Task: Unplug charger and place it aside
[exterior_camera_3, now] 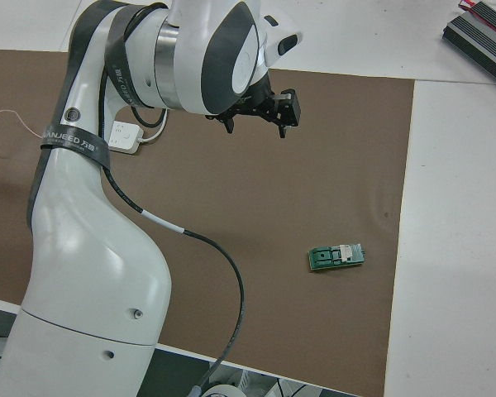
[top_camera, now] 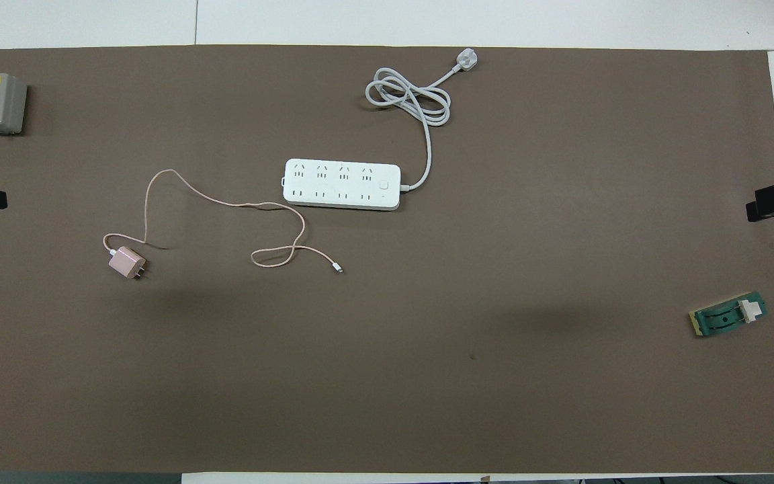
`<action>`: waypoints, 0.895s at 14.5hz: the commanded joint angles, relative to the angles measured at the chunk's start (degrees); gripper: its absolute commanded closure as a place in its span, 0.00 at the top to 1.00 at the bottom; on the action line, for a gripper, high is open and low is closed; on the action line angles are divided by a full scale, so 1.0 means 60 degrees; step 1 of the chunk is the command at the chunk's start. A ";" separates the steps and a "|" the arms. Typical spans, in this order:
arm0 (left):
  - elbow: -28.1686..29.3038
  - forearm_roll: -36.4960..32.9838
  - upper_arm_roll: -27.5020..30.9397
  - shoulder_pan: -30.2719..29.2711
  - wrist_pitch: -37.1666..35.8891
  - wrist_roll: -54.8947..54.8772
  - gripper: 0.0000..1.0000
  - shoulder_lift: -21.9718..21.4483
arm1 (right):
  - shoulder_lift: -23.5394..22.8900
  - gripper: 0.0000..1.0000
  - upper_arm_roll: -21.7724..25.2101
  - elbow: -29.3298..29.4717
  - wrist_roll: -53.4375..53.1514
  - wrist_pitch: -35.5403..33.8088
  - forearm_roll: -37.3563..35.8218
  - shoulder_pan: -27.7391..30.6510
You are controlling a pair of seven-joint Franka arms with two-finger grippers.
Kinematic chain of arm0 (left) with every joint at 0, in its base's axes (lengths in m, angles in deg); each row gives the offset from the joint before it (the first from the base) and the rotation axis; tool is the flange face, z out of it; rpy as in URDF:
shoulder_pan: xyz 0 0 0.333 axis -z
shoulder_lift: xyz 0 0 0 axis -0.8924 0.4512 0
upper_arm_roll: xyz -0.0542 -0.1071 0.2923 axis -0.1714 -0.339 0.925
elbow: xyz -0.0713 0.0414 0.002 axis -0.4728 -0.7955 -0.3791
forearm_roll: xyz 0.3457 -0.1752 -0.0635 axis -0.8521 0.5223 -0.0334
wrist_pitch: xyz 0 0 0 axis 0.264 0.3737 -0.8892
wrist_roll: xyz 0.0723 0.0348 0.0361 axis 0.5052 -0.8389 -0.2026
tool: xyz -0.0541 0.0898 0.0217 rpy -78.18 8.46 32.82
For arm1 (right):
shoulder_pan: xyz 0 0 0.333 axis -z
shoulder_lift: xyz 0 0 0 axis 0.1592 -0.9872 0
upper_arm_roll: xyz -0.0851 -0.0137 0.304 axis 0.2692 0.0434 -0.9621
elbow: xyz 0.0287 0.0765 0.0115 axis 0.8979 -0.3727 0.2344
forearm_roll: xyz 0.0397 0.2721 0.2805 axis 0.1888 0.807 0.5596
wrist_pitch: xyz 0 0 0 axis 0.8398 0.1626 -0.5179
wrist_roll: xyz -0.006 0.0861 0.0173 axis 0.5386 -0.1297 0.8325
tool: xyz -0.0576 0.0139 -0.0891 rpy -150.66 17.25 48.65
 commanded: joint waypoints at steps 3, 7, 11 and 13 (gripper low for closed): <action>-0.0296 -0.1367 -0.0130 0.0439 -0.0957 0.1141 1.00 -0.0628 | 0.0029 1.00 0.0059 0.0080 0.0198 -0.0132 0.0389 0.0205; -0.0296 -0.1367 -0.0804 0.0498 -0.1015 0.1098 1.00 -0.0496 | 0.0029 1.00 -0.0014 0.0080 -0.0125 -0.0044 0.0374 0.0191; -0.0297 -0.1352 -0.0398 0.1445 -0.1001 0.1039 1.00 -0.0467 | 0.0029 1.00 -0.0029 0.0080 -0.0096 -0.0044 0.0360 0.0176; -0.0340 -0.1294 0.0380 0.2225 -0.1001 0.1054 1.00 -0.0394 | 0.0029 1.00 -0.0029 0.0080 -0.0081 -0.0044 0.0360 0.0176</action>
